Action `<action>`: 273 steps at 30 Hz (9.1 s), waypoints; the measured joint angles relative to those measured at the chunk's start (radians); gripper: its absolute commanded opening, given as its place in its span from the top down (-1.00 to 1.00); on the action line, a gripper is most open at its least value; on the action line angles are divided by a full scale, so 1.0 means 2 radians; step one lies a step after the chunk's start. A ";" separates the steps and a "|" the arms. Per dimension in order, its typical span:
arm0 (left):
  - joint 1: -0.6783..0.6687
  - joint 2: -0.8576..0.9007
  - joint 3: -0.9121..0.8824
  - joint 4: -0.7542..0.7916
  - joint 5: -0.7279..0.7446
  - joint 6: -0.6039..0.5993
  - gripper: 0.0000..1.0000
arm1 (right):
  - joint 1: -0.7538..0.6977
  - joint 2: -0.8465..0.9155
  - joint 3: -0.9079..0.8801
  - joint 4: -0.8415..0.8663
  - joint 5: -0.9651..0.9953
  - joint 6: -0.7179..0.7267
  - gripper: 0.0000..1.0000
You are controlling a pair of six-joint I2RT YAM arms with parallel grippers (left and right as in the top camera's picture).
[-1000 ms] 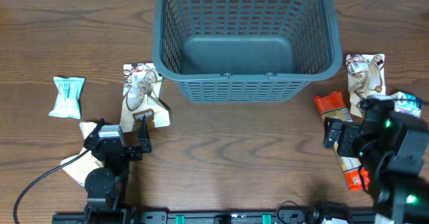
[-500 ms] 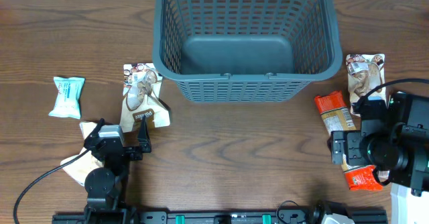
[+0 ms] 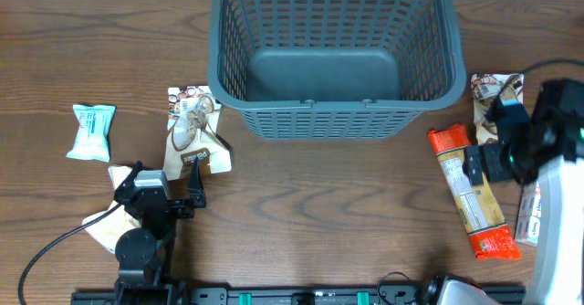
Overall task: Pack container
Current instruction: 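Move the right gripper down and grasp the red-capped spaghetti pack, then lift the spaghetti pack with the right gripper and lower it into the basket, then open the right gripper and withdraw it from the basket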
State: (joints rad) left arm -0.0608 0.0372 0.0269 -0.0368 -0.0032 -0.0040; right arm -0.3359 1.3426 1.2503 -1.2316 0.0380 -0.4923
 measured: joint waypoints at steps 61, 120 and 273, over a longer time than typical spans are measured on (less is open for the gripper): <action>0.000 0.000 0.000 0.002 -0.028 0.045 -0.97 | -0.067 0.160 -0.195 0.278 -0.068 -0.082 -0.91; 0.000 0.000 0.000 0.002 -0.028 0.045 -0.97 | -0.070 0.188 -0.049 0.251 -0.127 0.079 0.97; 0.000 0.000 0.000 0.000 -0.013 0.045 -0.97 | -0.059 0.270 0.364 0.036 0.011 0.280 -0.63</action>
State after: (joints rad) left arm -0.0608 0.0376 0.0273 -0.0364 -0.0292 0.0860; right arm -0.4538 1.8835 1.9793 -1.1591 0.0597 0.0681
